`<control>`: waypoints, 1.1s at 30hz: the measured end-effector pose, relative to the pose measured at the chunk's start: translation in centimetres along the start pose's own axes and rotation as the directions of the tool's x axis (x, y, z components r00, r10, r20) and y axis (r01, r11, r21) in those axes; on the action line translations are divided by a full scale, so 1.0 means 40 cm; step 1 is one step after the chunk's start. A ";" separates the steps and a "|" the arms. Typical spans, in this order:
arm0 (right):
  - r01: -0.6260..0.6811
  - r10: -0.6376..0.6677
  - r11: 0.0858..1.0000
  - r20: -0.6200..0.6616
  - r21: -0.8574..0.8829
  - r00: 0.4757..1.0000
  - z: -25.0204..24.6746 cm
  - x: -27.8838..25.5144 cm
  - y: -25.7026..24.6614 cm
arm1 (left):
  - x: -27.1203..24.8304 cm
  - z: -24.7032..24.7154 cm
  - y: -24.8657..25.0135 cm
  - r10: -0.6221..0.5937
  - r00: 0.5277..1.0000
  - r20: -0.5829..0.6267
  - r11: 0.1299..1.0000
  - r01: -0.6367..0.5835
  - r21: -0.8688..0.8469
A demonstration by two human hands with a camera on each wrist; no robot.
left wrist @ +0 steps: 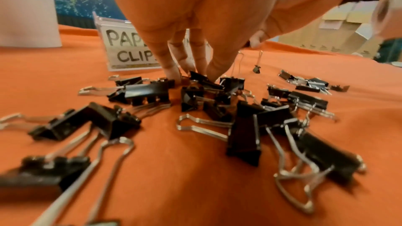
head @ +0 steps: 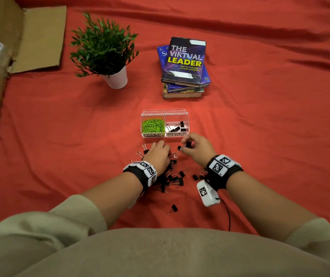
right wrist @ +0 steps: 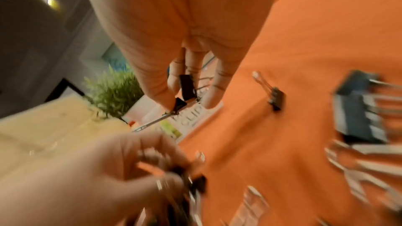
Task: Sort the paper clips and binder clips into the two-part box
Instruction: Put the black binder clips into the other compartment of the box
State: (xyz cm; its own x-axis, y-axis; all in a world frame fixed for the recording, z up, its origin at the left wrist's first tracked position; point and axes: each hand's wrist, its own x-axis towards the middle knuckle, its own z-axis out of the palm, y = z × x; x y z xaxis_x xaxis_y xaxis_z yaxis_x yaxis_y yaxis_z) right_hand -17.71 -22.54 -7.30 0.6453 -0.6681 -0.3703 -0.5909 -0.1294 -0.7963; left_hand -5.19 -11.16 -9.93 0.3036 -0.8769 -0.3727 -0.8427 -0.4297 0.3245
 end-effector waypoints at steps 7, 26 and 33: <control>0.103 -0.107 0.994 -0.102 -0.046 0.989 -0.045 0.130 -0.138 | -0.008 -0.014 -0.011 -0.051 0.999 -0.008 0.982 0.049 -0.182; 0.131 -0.163 0.965 -0.127 -0.228 0.978 -0.013 0.144 -0.134 | 0.005 -0.071 -0.011 -0.015 0.998 -0.053 0.951 -0.002 -0.310; -0.002 -0.026 0.993 -0.225 -0.122 0.974 -0.063 0.071 -0.046 | 0.105 -0.177 0.032 -0.009 0.971 -0.239 0.915 -0.088 -0.393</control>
State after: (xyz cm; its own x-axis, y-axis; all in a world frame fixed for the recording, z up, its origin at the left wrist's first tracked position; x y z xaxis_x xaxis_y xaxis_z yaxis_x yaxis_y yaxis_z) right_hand -16.01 -26.03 -5.69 0.5349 -0.8124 -0.2322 -0.6463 -0.2164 -0.7317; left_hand -1.85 -16.94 -4.91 0.4086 -0.8990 -0.1573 -0.6234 -0.4008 0.6713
